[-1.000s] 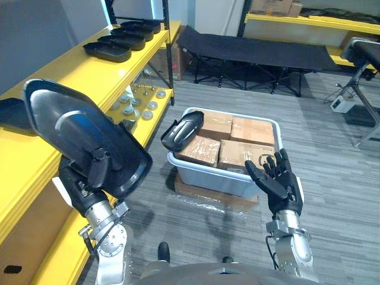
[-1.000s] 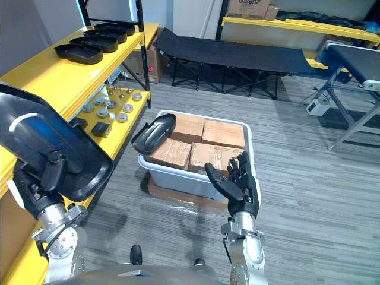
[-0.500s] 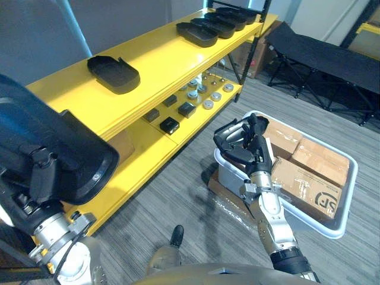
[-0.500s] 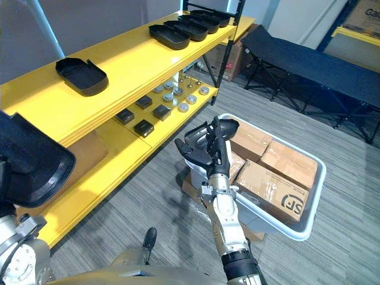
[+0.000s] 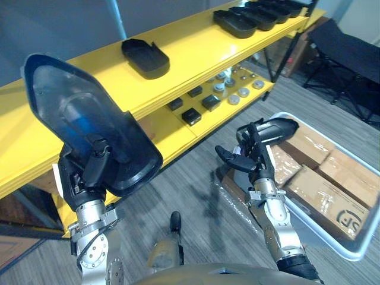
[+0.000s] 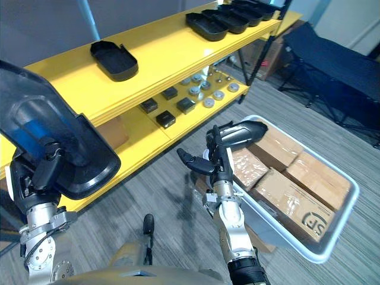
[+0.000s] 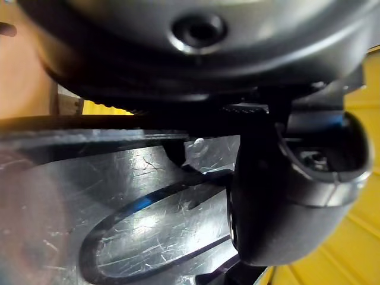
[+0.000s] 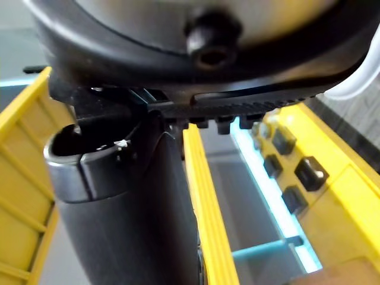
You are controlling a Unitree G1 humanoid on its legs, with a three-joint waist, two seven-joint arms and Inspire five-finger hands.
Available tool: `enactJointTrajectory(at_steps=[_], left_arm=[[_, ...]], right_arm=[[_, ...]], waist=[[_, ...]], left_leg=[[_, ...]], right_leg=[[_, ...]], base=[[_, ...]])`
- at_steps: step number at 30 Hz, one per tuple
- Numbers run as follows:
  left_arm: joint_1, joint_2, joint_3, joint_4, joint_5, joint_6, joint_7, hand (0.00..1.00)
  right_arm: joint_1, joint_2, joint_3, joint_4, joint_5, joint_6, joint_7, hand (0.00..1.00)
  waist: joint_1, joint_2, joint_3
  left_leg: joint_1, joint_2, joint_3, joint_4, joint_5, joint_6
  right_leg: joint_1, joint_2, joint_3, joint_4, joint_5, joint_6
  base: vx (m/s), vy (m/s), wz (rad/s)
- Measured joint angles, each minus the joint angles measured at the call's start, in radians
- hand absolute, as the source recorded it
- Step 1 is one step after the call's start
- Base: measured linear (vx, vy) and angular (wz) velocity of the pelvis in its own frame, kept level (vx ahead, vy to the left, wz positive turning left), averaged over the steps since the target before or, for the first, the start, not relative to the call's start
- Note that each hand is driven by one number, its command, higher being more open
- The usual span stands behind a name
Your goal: Walk over and take three plastic housings, then place them on the shelf
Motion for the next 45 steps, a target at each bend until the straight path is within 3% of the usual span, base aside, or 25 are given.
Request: enactJointTrajectory(at_steps=[1, 2, 4, 5, 7, 10, 16, 18, 19, 20, 21, 22, 24, 27, 29, 31, 32, 33, 35, 36, 39, 41, 43, 45], left_arm=[[-0.029, 0.021, -0.027, 0.013, -0.002, -0.002, -0.030, 0.00], [-0.067, 0.045, -0.058, 0.041, -0.003, -0.003, -0.060, 0.00], [-0.119, 0.087, -0.115, 0.066, -0.002, -0.005, -0.102, 0.00], [-0.138, 0.109, -0.140, 0.069, -0.002, -0.005, -0.115, 0.00], [-0.140, 0.112, -0.154, 0.069, -0.002, -0.005, -0.119, 0.00], [-0.144, 0.110, -0.155, 0.069, 0.006, -0.005, -0.094, 0.00], [-0.148, 0.106, -0.182, 0.067, 0.019, -0.003, -0.037, 0.00], [-0.149, 0.100, -0.183, 0.068, 0.017, -0.003, 0.000, 0.00], [-0.149, 0.100, -0.181, 0.072, 0.015, -0.004, 0.027, 0.00], [-0.149, 0.099, -0.180, 0.073, 0.016, -0.006, 0.052, 0.00], [-0.146, 0.099, -0.180, 0.073, 0.016, -0.007, 0.062, 0.00], [-0.135, 0.093, -0.178, 0.073, 0.015, -0.015, 0.072, 0.00], [-0.122, 0.083, -0.175, 0.073, 0.016, -0.026, 0.081, 0.00], [-0.062, 0.068, -0.149, 0.072, 0.015, -0.025, 0.083, 0.00], [-0.022, 0.055, -0.107, 0.057, 0.005, -0.020, 0.073, 0.00], [-0.006, 0.039, -0.053, 0.036, -0.002, -0.019, 0.059, 0.00], [-0.008, 0.035, -0.035, 0.027, -0.002, -0.018, 0.057, 0.00], [-0.007, 0.037, -0.014, 0.014, -0.002, -0.017, 0.042, 0.00], [-0.005, 0.040, 0.011, -0.003, -0.003, -0.017, 0.023, 0.00], [-0.004, 0.040, 0.027, -0.019, -0.010, -0.017, 0.019, 0.00], [-0.010, 0.039, 0.048, -0.029, -0.034, -0.017, 0.020, 0.00], [-0.011, 0.039, 0.041, -0.026, -0.037, -0.017, 0.024, 0.00], [-0.033, 0.042, 0.012, -0.011, -0.036, -0.016, 0.038, 0.00], [-0.046, 0.040, -0.007, 0.003, -0.051, -0.016, 0.040, 0.00]], right_arm=[[0.034, -0.003, -0.007, -0.036, -0.002, -0.006, 0.002, 1.00], [0.062, -0.009, -0.016, -0.048, -0.002, -0.011, -0.002, 1.00], [0.080, -0.007, -0.032, -0.049, -0.001, -0.014, -0.009, 1.00], [0.087, -0.007, -0.032, -0.051, -0.002, -0.024, -0.007, 1.00], [0.085, -0.007, -0.031, -0.054, -0.001, -0.034, 0.009, 1.00], [0.085, -0.012, -0.027, -0.075, -0.002, -0.042, 0.030, 1.00], [0.090, -0.060, -0.030, -0.099, 0.000, -0.044, 0.028, 1.00], [0.087, -0.069, -0.030, -0.120, 0.000, -0.051, 0.028, 1.00], [0.087, -0.066, -0.030, -0.119, 0.000, -0.054, 0.028, 1.00], [0.087, -0.059, -0.031, -0.119, 0.000, -0.058, 0.029, 1.00], [0.089, -0.058, -0.031, -0.120, 0.000, -0.059, 0.028, 1.00], [0.091, -0.059, -0.030, -0.119, -0.001, -0.068, 0.022, 1.00], [0.089, -0.038, -0.028, -0.119, -0.001, -0.082, 0.010, 1.00], [0.101, 0.008, -0.025, -0.127, 0.019, -0.108, 0.017, 1.00], [0.137, 0.038, -0.023, -0.172, 0.041, -0.141, 0.018, 1.00], [0.141, 0.045, -0.021, -0.209, 0.041, -0.147, 0.012, 1.00], [0.139, 0.045, -0.022, -0.215, 0.040, -0.155, 0.009, 1.00], [0.138, 0.047, -0.027, -0.216, 0.036, -0.160, -0.004, 1.00], [0.133, 0.054, -0.030, -0.215, 0.036, -0.160, -0.017, 1.00], [0.125, 0.054, -0.030, -0.219, 0.031, -0.162, -0.021, 1.00], [0.114, 0.050, -0.035, -0.251, -0.003, -0.163, -0.018, 1.00], [0.111, 0.049, -0.045, -0.255, -0.002, -0.163, -0.006, 1.00], [0.126, 0.049, -0.074, -0.276, 0.009, -0.163, 0.012, 1.00], [0.135, 0.045, -0.093, -0.297, 0.017, -0.163, 0.022, 1.00]], waist=[[-0.020, 0.001, 0.000], [-0.044, 0.003, -0.001], [-0.075, 0.000, -0.002], [-0.082, -0.015, -0.004], [-0.071, -0.022, -0.006], [-0.071, -0.009, -0.004], [-0.081, 0.028, 0.019], [-0.082, 0.046, 0.039], [-0.083, 0.029, 0.058], [-0.080, 0.021, 0.084], [-0.079, 0.028, 0.091], [-0.091, 0.039, 0.100], [-0.094, 0.030, 0.129], [-0.084, 0.012, 0.144], [-0.075, 0.000, 0.140], [-0.076, -0.013, 0.133], [-0.077, -0.013, 0.132], [-0.075, -0.018, 0.129], [-0.072, -0.024, 0.124], [-0.074, -0.022, 0.106], [-0.073, -0.014, 0.083], [-0.074, -0.002, 0.072], [-0.084, 0.006, 0.065], [-0.098, -0.006, 0.056]], left_leg=[[-0.006, -0.024, -0.053, 0.012, 0.043, 0.017], [-0.003, -0.048, -0.104, 0.017, 0.041, 0.018], [0.000, -0.057, -0.169, 0.006, 0.041, 0.019], [0.000, -0.070, -0.186, 0.001, 0.041, 0.019], [-0.003, -0.076, -0.171, 0.004, 0.049, 0.012], [-0.028, -0.065, -0.145, 0.016, 0.090, -0.010], [-0.062, -0.027, -0.157, 0.034, 0.084, -0.026], [-0.086, -0.016, -0.157, 0.042, 0.029, -0.059], [-0.115, -0.025, -0.126, 0.087, -0.040, -0.084], [-0.151, -0.032, -0.113, 0.247, -0.069, -0.047], [-0.156, -0.032, -0.104, 0.330, -0.082, -0.031], [-0.142, -0.028, -0.101, 0.373, -0.177, -0.027], [-0.144, -0.037, -0.092, 0.406, -0.195, -0.022], [-0.147, -0.045, -0.071, 0.505, -0.283, -0.010], [-0.140, -0.081, -0.075, 0.554, -0.339, 0.008], [-0.132, -0.112, -0.093, 0.548, -0.351, 0.021], [-0.123, -0.123, -0.108, 0.543, -0.352, 0.031], [-0.096, -0.136, -0.132, 0.524, -0.352, 0.037], [-0.046, -0.140, -0.158, 0.471, -0.336, 0.058], [-0.014, -0.136, -0.185, 0.426, -0.316, 0.058], [0.030, -0.117, -0.213, 0.368, -0.301, 0.056], [0.045, -0.094, -0.220, 0.355, -0.305, 0.049], [0.065, -0.069, -0.249, 0.353, -0.319, 0.027], [0.078, -0.061, -0.280, 0.354, -0.335, 0.005]], right_leg=[[-0.007, 0.005, 0.102, 0.066, -0.023, -0.007], [-0.026, 0.006, 0.206, 0.152, -0.023, -0.008], [-0.071, 0.020, 0.303, 0.274, -0.042, -0.028], [-0.072, 0.025, 0.312, 0.229, -0.056, -0.048], [-0.053, 0.020, 0.308, 0.183, -0.075, -0.037], [-0.026, 0.037, 0.303, 0.090, -0.097, -0.011], [-0.074, 0.072, 0.304, 0.132, -0.108, -0.032], [-0.109, 0.075, 0.304, 0.158, -0.108, -0.041], [-0.126, 0.044, 0.297, 0.153, -0.097, -0.053], [-0.129, 0.027, 0.299, 0.156, -0.093, -0.060], [-0.124, 0.022, 0.300, 0.160, -0.094, -0.060], [-0.133, 0.025, 0.300, 0.177, -0.104, -0.054], [-0.134, 0.008, 0.309, 0.204, -0.118, -0.051], [-0.103, -0.010, 0.326, 0.218, -0.153, -0.046], [-0.054, -0.040, 0.305, 0.209, -0.174, -0.050], [-0.050, -0.054, 0.304, 0.256, -0.146, -0.050], [-0.079, -0.063, 0.306, 0.339, -0.120, -0.075], [-0.123, -0.075, 0.312, 0.457, -0.061, -0.110], [-0.172, -0.081, 0.344, 0.572, 0.042, -0.109], [-0.197, -0.067, 0.363, 0.584, 0.008, -0.111], [-0.241, -0.023, 0.385, 0.421, -0.041, -0.104], [-0.274, 0.007, 0.413, 0.339, -0.040, -0.102], [-0.292, 0.048, 0.485, 0.236, -0.018, -0.076], [-0.303, 0.053, 0.521, 0.163, -0.001, -0.054]], base=[[0.09, -0.021, 1.36], [0.10, -0.010, 1.48], [0.09, -0.077, 1.32], [0.05, -0.125, 0.90], [0.02, -0.094, 0.06], [-0.02, -0.122, -0.18], [-0.07, -0.067, -0.02], [-0.08, -0.020, 0.06], [-0.10, 0.040, 0.04], [-0.09, 0.033, 0.04], [-0.06, 0.010, 0.01], [-0.05, 0.025, 0.02], [-0.04, 0.063, -0.07], [0.07, 0.092, -0.14], [0.16, 0.115, 0.25], [0.22, 0.069, 0.42], [0.27, 0.076, 0.64], [0.21, 0.076, 0.64], [0.21, 0.022, 0.51], [0.25, 0.002, 0.44], [0.24, -0.034, 0.20], [0.17, -0.067, 0.02], [0.13, -0.126, 0.28], [0.11, -0.215, 0.39]])
